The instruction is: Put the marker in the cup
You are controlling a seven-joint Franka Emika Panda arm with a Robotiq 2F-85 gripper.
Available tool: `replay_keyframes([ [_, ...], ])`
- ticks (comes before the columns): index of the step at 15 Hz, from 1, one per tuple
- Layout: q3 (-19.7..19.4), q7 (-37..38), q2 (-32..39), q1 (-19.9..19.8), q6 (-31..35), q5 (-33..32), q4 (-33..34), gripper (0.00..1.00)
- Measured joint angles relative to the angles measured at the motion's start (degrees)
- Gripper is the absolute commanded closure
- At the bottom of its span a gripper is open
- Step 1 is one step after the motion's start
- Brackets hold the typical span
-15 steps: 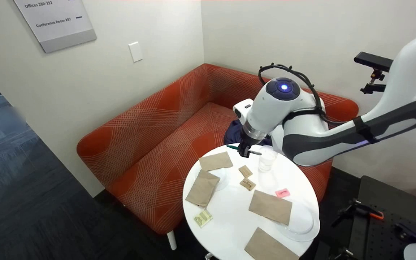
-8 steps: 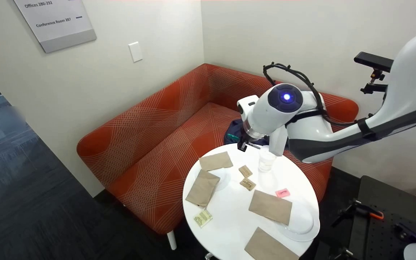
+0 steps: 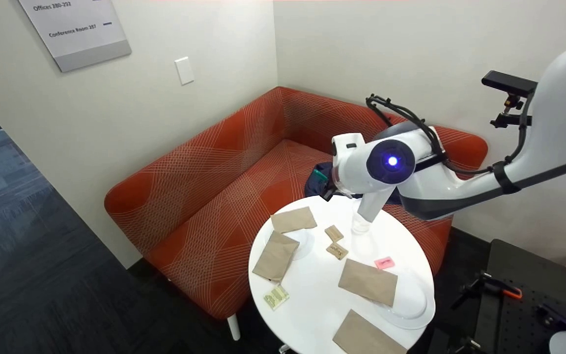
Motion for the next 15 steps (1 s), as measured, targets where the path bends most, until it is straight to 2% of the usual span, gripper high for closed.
replay_keyframes([
  [2,-0.02,6.30,0.06,0.96,-3.23,-3.13,0.30,0.96],
  [6,3.52,16.75,0.39,0.59,-12.75,-7.67,1.28,0.96],
  [11,7.26,28.07,1.76,0.35,-24.38,-11.22,2.87,0.96],
  [15,8.71,36.10,3.53,0.09,-30.51,-12.69,4.46,0.96],
])
